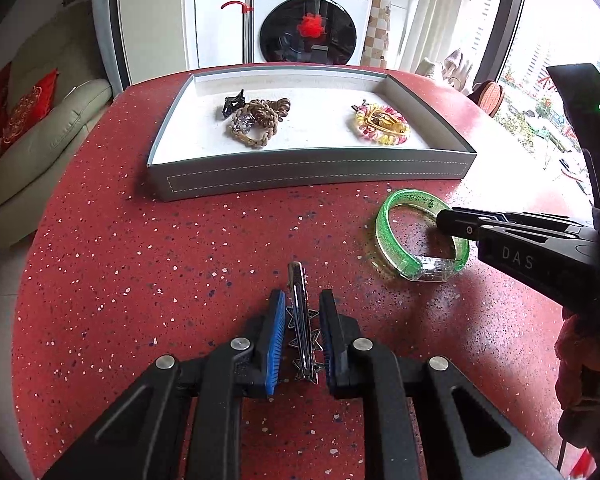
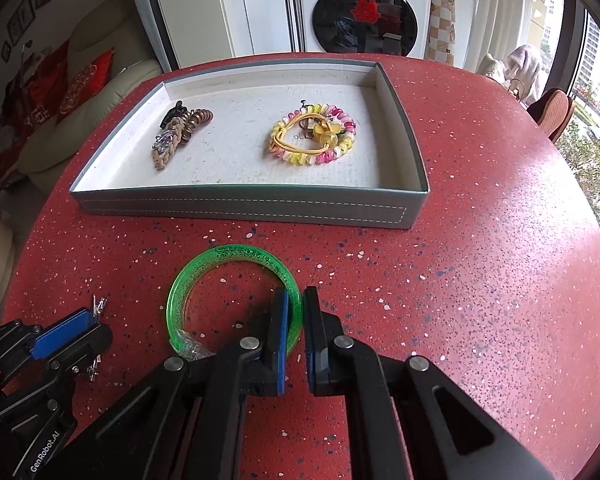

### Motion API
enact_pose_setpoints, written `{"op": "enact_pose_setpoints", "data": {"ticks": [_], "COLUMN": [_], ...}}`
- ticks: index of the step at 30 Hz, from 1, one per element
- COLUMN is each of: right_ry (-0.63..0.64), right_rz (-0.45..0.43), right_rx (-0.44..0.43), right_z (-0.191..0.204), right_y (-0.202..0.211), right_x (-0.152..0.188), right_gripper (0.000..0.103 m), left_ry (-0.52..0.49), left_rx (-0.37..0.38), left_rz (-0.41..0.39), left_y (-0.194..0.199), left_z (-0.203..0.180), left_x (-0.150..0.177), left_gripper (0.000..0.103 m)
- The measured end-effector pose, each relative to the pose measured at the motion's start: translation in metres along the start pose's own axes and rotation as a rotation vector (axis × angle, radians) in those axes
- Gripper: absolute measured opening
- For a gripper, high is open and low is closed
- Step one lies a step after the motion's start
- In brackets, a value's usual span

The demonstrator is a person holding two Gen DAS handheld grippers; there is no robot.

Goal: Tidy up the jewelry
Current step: 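Carry the hair clip with the left tool while the right tool carries the green bangle over the tray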

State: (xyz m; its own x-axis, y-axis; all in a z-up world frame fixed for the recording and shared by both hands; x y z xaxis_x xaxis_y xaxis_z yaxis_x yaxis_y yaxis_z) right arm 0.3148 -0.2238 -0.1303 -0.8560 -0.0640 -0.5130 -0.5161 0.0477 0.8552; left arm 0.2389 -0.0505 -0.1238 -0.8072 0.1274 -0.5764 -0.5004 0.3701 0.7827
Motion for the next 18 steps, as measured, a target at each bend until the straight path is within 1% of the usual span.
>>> {"op": "enact_pose_setpoints", "data": {"ticks": [12, 15, 18], "right_ry": [-0.008, -0.006, -0.005], "right_rz": [0.012, 0.022, 0.020], "right_rx": [-0.010, -0.015, -0.012], "right_z": [0.0013, 0.0017, 0.0015], "right_y": [-0.0009, -0.0014, -0.0015], "right_x": [0.0006, 0.0002, -0.0001], "right_gripper": [0.008, 0.009, 0.009], "left_ry": [0.008, 0.020, 0.051], "left_rx": [0.008, 0.028, 0.064], "left_rz": [-0.009, -0.002, 0.000], "left_y": [0.0049, 0.0026, 0.0014], "left_z": [0.0062, 0.0075, 0.0099], "left_x": [-0.0001, 0.0020, 0.0036], "left_gripper": [0.036, 0.036, 0.036]}}
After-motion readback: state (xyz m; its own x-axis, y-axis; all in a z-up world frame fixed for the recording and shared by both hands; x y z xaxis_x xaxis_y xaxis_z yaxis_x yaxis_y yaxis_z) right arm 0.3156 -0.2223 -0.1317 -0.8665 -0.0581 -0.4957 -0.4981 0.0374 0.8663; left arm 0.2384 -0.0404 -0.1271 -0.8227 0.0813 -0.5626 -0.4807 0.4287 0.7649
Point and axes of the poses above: each gripper's, at about its wrist camera, not at the fingertips, and y roughly against the way its jaws point, z to its left, x to its underside, the point moved 10 cm from there along -y, roughly the way its jaws point, and after that the axes turned 10 degrees about x, right-handed, at the moved point
